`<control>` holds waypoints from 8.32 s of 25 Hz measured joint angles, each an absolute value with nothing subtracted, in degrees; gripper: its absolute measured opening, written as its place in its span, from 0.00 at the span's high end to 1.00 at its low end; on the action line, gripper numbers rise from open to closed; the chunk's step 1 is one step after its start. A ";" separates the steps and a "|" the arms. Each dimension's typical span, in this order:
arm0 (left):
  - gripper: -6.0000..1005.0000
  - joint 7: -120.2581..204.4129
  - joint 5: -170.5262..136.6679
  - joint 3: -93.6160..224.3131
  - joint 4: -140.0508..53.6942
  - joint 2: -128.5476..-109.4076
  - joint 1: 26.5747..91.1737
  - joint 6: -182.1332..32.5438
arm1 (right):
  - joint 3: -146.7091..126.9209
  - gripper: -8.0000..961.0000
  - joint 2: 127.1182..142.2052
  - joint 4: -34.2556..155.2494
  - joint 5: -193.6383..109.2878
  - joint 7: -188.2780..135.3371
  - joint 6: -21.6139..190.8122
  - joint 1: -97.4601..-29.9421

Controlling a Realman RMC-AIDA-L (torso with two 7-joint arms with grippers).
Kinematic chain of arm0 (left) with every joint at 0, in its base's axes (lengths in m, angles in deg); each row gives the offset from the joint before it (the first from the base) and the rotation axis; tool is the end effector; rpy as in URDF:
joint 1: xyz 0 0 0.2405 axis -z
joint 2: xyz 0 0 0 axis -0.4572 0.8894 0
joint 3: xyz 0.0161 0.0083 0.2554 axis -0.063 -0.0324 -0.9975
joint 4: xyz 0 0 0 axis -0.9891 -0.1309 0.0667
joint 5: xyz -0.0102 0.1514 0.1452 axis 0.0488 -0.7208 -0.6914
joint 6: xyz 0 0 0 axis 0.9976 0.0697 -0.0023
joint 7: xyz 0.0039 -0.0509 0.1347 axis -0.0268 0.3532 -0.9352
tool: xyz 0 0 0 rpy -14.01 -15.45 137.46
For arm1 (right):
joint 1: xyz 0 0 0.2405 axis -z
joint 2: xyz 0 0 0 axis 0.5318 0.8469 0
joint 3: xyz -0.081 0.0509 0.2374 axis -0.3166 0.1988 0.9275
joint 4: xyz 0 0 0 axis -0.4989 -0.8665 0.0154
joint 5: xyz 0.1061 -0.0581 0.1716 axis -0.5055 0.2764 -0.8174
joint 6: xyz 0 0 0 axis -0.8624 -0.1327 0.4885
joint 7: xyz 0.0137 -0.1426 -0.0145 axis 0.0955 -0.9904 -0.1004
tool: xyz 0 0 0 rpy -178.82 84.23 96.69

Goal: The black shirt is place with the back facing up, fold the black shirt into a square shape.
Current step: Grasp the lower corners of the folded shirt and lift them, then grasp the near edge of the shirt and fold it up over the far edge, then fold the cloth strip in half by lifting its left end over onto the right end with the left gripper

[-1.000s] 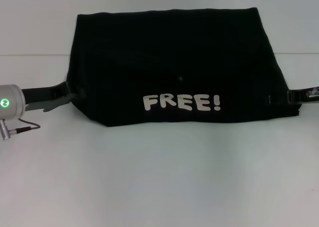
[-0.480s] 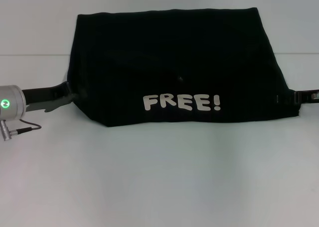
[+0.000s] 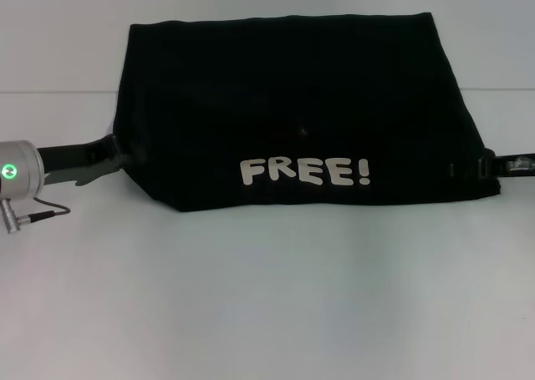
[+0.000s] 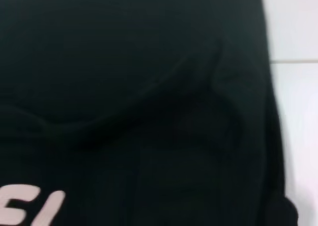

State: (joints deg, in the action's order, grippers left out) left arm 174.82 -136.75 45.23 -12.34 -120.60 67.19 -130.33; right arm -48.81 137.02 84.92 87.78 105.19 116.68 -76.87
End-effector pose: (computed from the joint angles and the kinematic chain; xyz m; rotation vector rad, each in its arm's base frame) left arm -0.2987 0.4058 0.0263 -1.8933 -1.7533 -0.6404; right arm 0.3059 0.4398 0.0126 -1.9646 1.3058 0.0541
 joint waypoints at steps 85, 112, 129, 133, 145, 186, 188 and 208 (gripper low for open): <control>0.95 175.89 -154.72 57.24 -4.99 -115.10 68.26 -172.50 | -19.89 0.92 129.96 108.32 86.98 97.43 179.69 -64.25; 0.95 178.87 -149.28 51.58 -14.09 -119.62 77.45 -121.59 | -34.77 0.92 135.97 90.21 84.74 106.11 122.45 -78.06; 0.95 178.72 -149.13 44.84 -13.69 -121.71 77.93 -110.53 | -40.12 0.92 137.05 87.65 84.88 106.52 110.66 -80.68; 0.95 178.71 -149.14 44.75 -13.43 -121.95 78.05 -109.24 | -40.30 0.92 136.95 87.37 84.96 106.57 109.00 -80.89; 0.95 178.90 -149.13 41.01 -13.88 -122.66 78.93 -103.72 | -41.11 0.92 136.85 87.33 84.97 106.60 106.53 -81.61; 0.46 188.88 -128.28 52.75 -11.83 -120.80 55.62 -153.16 | -34.98 0.09 137.88 89.22 36.86 65.80 159.58 -56.36; 0.46 191.07 -129.21 53.82 -12.12 -121.37 54.48 -152.37 | -34.81 0.10 137.98 88.35 36.83 64.65 160.03 -56.37; 0.46 197.29 -129.81 53.87 -16.92 -122.83 53.08 -139.31 | -33.40 0.10 138.29 87.52 36.45 61.68 159.79 -56.98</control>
